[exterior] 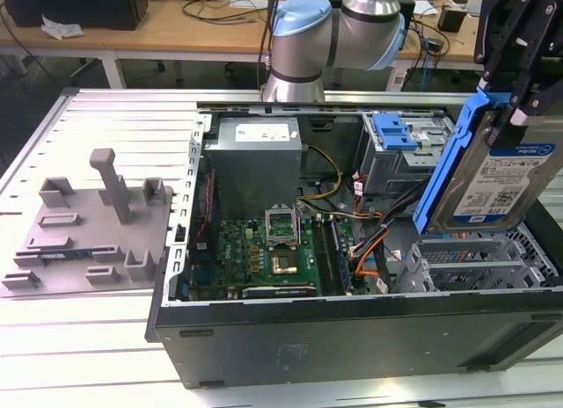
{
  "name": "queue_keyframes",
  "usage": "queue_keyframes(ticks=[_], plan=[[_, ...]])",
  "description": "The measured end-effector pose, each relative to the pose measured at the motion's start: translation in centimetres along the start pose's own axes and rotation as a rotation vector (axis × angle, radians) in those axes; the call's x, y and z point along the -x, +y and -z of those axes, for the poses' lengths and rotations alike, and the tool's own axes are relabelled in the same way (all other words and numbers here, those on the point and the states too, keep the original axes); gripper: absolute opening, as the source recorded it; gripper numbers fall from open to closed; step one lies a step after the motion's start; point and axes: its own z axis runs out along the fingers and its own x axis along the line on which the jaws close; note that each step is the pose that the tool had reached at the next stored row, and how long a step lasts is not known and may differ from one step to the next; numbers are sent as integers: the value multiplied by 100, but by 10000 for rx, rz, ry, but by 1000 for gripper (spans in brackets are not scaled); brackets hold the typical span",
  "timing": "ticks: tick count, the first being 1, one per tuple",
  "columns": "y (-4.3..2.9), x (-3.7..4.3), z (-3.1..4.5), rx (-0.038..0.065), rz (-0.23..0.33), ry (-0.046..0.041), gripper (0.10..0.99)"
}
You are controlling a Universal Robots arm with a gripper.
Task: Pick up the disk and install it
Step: 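Insert the disk into the insertion slot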
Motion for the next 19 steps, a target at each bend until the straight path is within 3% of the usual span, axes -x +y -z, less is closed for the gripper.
queue_keyframes(ticks=[5,19], plan=[[-55,-2,-18,3,-75,-1,369],[-79,-25,-24,8,-166,1,369]])
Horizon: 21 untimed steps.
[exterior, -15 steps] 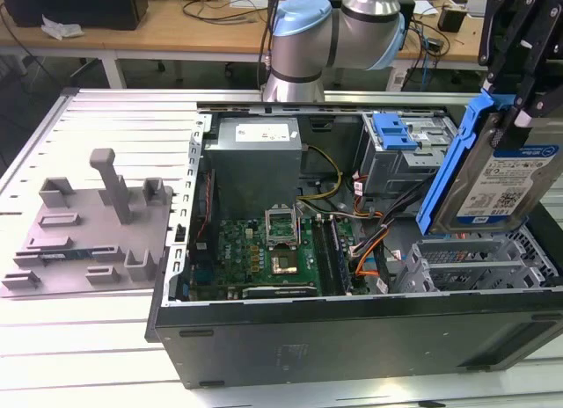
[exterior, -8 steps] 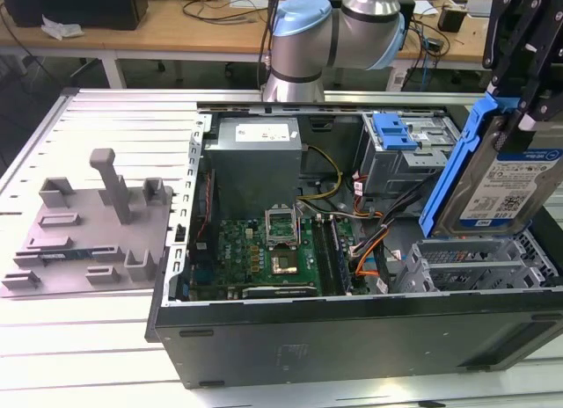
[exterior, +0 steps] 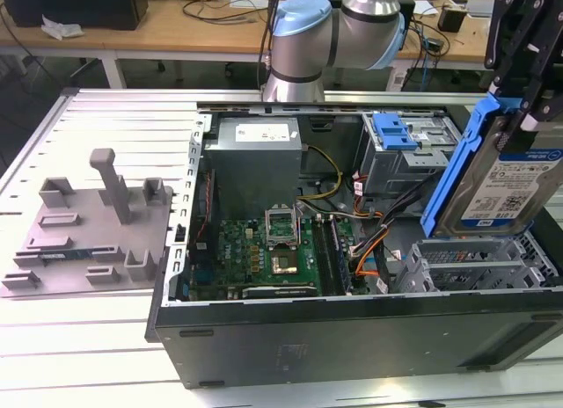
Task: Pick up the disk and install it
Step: 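Insert the disk into the insertion slot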
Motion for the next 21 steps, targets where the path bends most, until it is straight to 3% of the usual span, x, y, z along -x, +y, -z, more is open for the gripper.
queue_keyframes(ticks=[15,21], plan=[[-8,-44,-8,-2,40,-2,369],[-8,-65,-18,-14,41,-50,369]])
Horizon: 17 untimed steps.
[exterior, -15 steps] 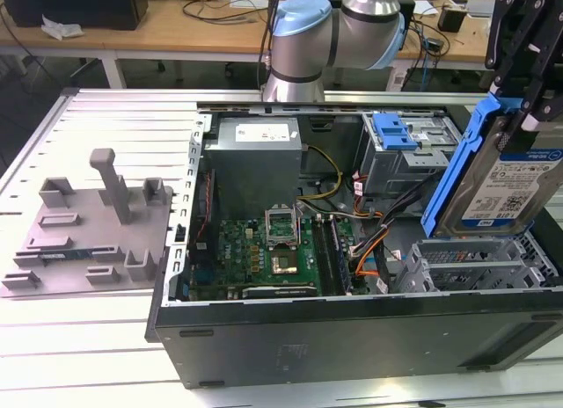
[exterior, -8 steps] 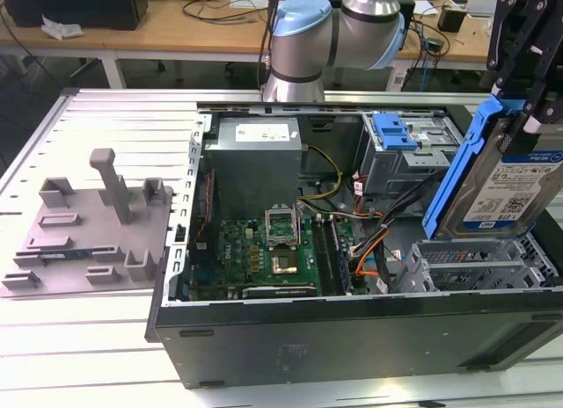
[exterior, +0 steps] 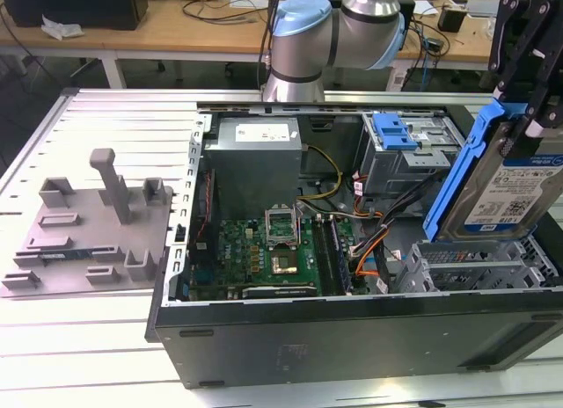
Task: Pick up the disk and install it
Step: 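Insert the disk into the insertion slot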
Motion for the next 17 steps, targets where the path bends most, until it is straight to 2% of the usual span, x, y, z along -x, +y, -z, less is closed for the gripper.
queue_keyframes(ticks=[17], plan=[[-13,-4,-39,-9,108,-13,369]])
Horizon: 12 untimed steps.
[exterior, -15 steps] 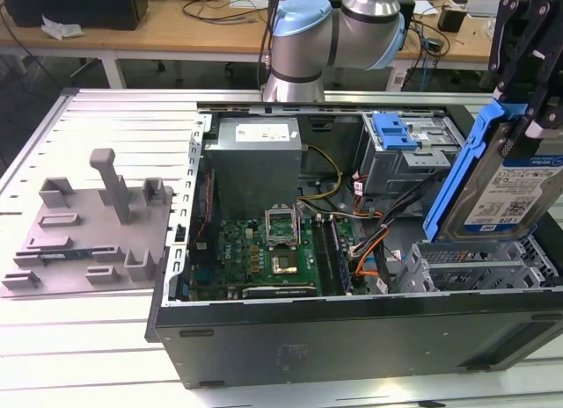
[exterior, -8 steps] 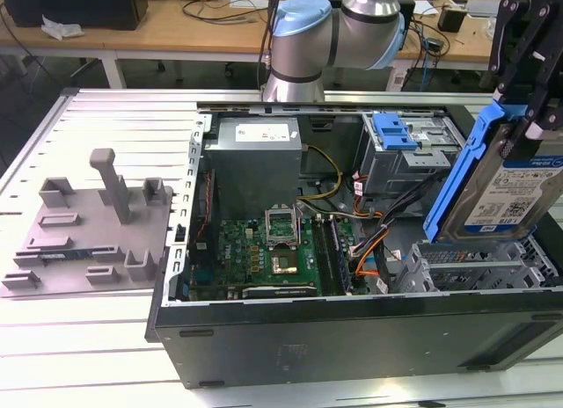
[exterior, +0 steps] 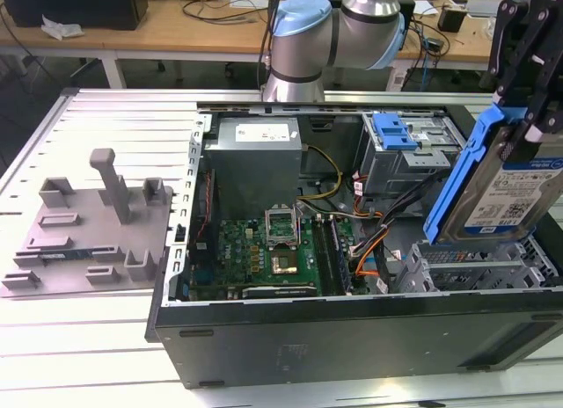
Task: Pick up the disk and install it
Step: 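Insert the disk into the insertion slot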
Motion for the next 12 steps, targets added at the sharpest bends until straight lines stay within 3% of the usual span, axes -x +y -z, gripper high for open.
queue_keyframes(ticks=[12], plan=[[1,-17,-43,0,1,-1,369]])
